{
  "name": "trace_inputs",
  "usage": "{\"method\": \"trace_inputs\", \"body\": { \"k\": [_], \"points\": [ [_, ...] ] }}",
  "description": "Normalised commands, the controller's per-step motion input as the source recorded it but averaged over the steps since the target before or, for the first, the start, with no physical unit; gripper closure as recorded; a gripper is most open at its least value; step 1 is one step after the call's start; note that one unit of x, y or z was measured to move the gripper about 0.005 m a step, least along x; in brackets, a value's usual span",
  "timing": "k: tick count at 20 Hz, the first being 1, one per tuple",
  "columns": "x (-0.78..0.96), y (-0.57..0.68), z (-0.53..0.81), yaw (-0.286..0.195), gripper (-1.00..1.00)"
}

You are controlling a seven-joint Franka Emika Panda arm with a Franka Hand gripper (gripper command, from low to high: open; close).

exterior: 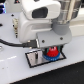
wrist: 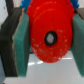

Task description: Insert the blue gear onto the right peg, followed by the red gear

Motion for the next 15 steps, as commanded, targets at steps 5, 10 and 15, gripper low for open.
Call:
{"method": "trace_inputs", "body": {
  "k": [5,10,15],
  "points": [
    [0.09,0.02,0.04,0.0,-1.0],
    [0.03,0.07,0.27,0.0,-1.0],
    [0.01,0.08,0.51,0.0,-1.0]
  ]
}}
